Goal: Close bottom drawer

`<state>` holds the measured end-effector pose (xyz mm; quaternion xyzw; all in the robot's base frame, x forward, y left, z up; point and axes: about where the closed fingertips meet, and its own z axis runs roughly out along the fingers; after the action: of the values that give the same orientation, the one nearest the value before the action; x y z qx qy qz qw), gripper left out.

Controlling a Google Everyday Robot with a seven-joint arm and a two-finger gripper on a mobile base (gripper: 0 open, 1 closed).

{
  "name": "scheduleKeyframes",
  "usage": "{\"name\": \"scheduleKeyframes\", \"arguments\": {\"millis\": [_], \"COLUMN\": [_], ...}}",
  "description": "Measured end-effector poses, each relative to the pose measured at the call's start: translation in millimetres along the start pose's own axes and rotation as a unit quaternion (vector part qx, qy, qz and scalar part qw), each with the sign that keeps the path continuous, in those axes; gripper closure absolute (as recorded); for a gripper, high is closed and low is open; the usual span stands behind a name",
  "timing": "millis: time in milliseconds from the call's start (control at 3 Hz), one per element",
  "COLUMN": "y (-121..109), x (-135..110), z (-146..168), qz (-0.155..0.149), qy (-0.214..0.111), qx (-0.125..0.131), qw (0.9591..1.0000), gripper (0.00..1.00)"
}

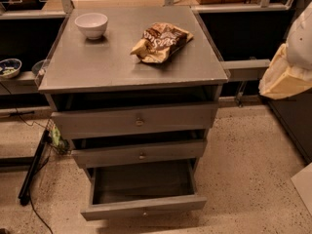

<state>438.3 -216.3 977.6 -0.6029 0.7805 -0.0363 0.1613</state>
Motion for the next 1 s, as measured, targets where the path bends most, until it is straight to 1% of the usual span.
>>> {"name": "scheduleKeyframes", "arguments": {"millis": [333, 667, 1000], "y": [-3.8, -7.1, -8.1], "x": [2.1, 8.9, 19.1], "z": [3.1, 29.5, 92.8], "qz": [0.018, 0.040, 0.068], "qy": [0.009, 0.022, 0.022], "qx": [0.019, 0.034, 0.031], "qw": [0.9996, 0.9984, 0.9970], "gripper": [1.00, 1.00, 1.00]}}
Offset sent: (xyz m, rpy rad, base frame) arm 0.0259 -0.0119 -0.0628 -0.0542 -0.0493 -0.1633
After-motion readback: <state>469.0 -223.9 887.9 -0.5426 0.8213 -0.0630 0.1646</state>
